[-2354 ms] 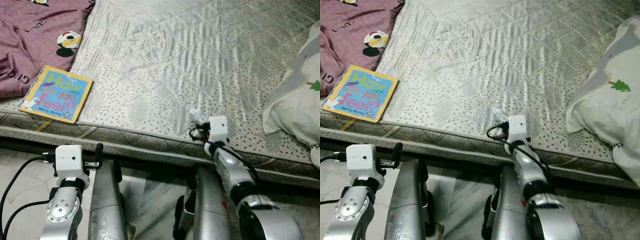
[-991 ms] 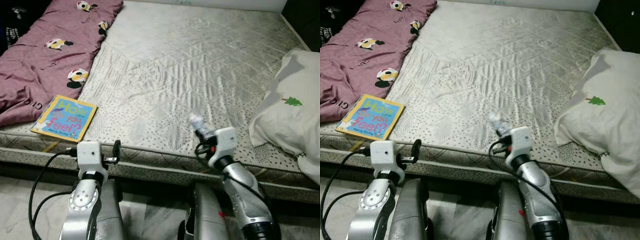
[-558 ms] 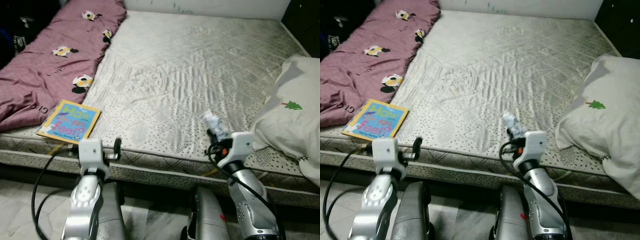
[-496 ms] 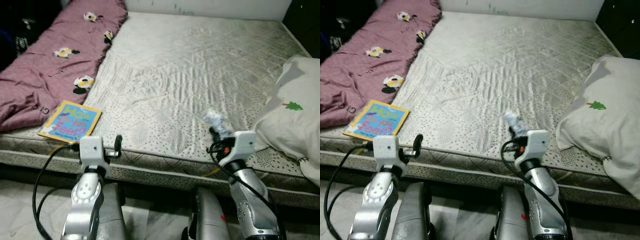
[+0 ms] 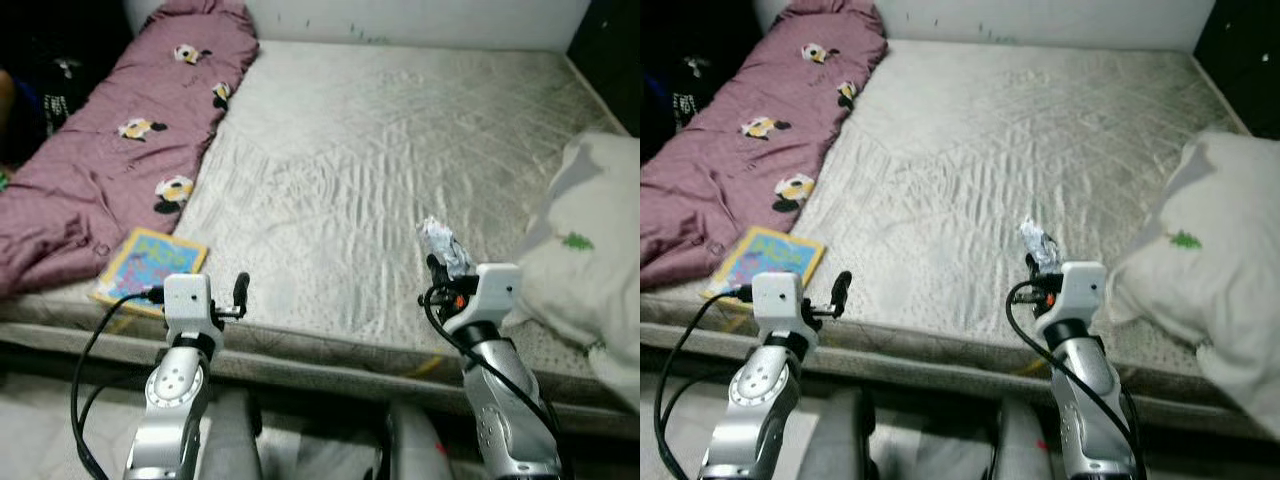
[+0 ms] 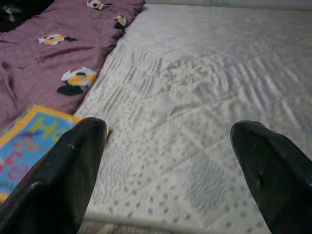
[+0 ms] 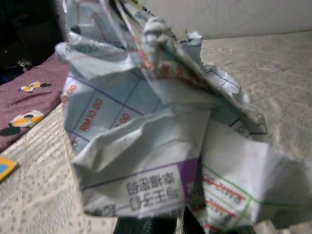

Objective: Clean up the room

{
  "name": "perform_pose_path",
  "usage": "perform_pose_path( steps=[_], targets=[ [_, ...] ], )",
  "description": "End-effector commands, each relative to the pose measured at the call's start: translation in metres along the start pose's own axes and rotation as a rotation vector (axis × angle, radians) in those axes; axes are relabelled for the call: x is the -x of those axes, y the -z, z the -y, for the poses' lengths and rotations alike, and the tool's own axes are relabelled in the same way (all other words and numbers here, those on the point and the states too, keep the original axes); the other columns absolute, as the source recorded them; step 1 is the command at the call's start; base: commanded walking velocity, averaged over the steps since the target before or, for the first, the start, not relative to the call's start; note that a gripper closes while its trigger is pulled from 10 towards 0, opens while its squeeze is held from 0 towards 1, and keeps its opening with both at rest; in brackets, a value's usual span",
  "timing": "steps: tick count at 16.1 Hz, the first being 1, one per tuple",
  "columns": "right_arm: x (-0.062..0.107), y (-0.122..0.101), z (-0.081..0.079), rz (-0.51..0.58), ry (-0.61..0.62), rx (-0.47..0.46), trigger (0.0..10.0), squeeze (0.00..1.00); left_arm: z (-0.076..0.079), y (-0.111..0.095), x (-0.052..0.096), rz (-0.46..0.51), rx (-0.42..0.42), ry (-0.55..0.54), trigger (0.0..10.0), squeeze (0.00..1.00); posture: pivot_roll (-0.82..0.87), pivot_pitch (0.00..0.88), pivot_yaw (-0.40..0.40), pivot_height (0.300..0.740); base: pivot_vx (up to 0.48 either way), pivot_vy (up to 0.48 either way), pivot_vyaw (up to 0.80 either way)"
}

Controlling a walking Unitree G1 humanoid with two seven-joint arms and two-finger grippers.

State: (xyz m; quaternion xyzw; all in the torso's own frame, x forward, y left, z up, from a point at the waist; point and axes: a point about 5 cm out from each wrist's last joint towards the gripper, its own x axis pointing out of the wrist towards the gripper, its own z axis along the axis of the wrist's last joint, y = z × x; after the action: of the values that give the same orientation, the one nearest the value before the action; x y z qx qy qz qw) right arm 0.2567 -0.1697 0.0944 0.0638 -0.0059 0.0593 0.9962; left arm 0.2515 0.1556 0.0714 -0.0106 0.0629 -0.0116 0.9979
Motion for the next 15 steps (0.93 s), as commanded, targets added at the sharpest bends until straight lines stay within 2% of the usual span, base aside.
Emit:
perform_pose_path(
  steps=[1,3,9,15],
  targets=[
    [-0.0031,-0.0065,0.0011,0.026,0.004,0.008,10.0,0.0,0.0008,-0.0026,-0.002,0.011,-0.009,0.005,10.0,0.0,-0.01,0.0,0.012,0.714,0.0,0.0,0.0],
    [-0.004,-0.0073,0.0023,0.03,0.014,0.012,10.0,0.0,-0.0019,-0.0022,-0.0025,0.017,-0.034,-0.006,10.0,0.0,-0.01,0.0,0.012,0.739,0.0,0.0,0.0],
    [-0.0037,-0.0042,0.006,0.013,0.039,0.018,10.0,0.0,0.0004,-0.0003,-0.0034,0.01,0.005,0.017,10.0,0.0,-0.01,0.0,0.008,0.74,0.0,0.0,0.0],
    [-0.0093,-0.0052,0.0094,0.013,0.052,0.023,10.0,0.0,0.0014,-0.0036,-0.009,0.024,0.005,0.026,10.0,0.0,-0.02,0.0,0.012,0.74,0.0,0.0,0.0]
  ],
)
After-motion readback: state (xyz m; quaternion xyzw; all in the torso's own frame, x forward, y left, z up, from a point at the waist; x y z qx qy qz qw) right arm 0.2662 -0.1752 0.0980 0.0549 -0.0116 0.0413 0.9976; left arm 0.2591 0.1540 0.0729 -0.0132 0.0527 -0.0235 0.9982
